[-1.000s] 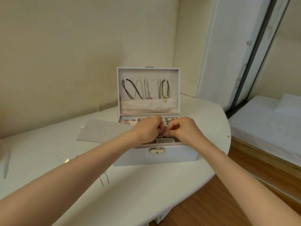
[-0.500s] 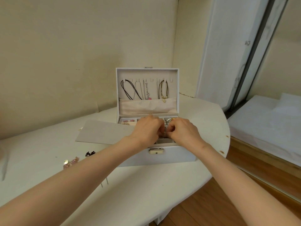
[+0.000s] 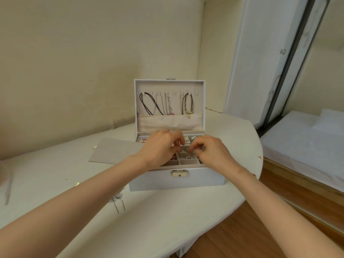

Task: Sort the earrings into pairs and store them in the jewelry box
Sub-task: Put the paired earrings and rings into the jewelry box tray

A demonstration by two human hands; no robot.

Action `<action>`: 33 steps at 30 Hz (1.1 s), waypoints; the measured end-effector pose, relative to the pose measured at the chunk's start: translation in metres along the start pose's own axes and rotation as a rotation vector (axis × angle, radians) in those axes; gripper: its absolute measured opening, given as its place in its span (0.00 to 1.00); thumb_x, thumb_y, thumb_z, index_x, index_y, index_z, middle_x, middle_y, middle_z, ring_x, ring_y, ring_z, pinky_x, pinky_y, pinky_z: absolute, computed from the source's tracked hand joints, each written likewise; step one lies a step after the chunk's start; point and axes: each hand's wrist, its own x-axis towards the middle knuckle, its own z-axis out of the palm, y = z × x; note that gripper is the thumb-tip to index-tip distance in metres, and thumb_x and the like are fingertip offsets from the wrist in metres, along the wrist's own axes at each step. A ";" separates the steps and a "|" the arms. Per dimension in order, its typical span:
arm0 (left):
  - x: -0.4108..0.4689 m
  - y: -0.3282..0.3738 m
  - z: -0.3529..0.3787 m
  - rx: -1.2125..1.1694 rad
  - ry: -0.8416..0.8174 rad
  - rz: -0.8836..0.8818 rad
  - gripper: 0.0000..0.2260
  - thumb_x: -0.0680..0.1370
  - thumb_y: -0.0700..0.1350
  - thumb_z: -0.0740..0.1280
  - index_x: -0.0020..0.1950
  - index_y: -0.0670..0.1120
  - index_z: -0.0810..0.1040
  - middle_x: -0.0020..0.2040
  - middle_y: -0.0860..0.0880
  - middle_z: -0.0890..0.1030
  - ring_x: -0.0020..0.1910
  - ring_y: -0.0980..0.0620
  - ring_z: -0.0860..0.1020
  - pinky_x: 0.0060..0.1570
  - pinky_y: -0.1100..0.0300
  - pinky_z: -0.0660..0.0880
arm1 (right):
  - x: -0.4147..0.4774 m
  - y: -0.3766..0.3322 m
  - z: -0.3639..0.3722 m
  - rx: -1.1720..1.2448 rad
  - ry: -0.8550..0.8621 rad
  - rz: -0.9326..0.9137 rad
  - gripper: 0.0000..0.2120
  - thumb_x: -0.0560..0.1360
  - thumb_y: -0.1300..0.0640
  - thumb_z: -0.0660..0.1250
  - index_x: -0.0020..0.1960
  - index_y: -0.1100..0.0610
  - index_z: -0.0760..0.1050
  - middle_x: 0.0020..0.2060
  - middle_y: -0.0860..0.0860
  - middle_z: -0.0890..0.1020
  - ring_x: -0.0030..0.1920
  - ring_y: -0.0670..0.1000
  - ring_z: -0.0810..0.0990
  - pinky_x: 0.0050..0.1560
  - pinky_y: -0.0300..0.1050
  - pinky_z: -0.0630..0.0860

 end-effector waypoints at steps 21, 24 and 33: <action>-0.123 0.002 -0.051 -0.064 -0.098 0.350 0.08 0.78 0.54 0.61 0.44 0.52 0.69 0.38 0.60 0.69 0.35 0.64 0.63 0.39 0.73 0.62 | -0.061 -0.044 0.019 0.388 0.041 -0.322 0.04 0.74 0.57 0.69 0.41 0.53 0.80 0.30 0.41 0.76 0.32 0.43 0.72 0.35 0.34 0.66; -0.156 -0.014 -0.061 -0.042 -0.151 0.298 0.08 0.79 0.55 0.60 0.43 0.54 0.68 0.38 0.60 0.71 0.34 0.63 0.66 0.38 0.74 0.62 | -0.069 -0.054 0.033 0.426 -0.056 -0.367 0.06 0.74 0.54 0.69 0.39 0.52 0.80 0.29 0.39 0.76 0.31 0.44 0.71 0.35 0.33 0.65; -0.208 -0.067 -0.068 0.027 0.008 -0.035 0.08 0.75 0.60 0.59 0.41 0.57 0.68 0.38 0.64 0.70 0.34 0.64 0.70 0.34 0.72 0.69 | -0.077 -0.087 0.085 0.372 -0.281 -0.396 0.04 0.73 0.54 0.68 0.44 0.52 0.82 0.39 0.46 0.80 0.35 0.41 0.71 0.41 0.35 0.67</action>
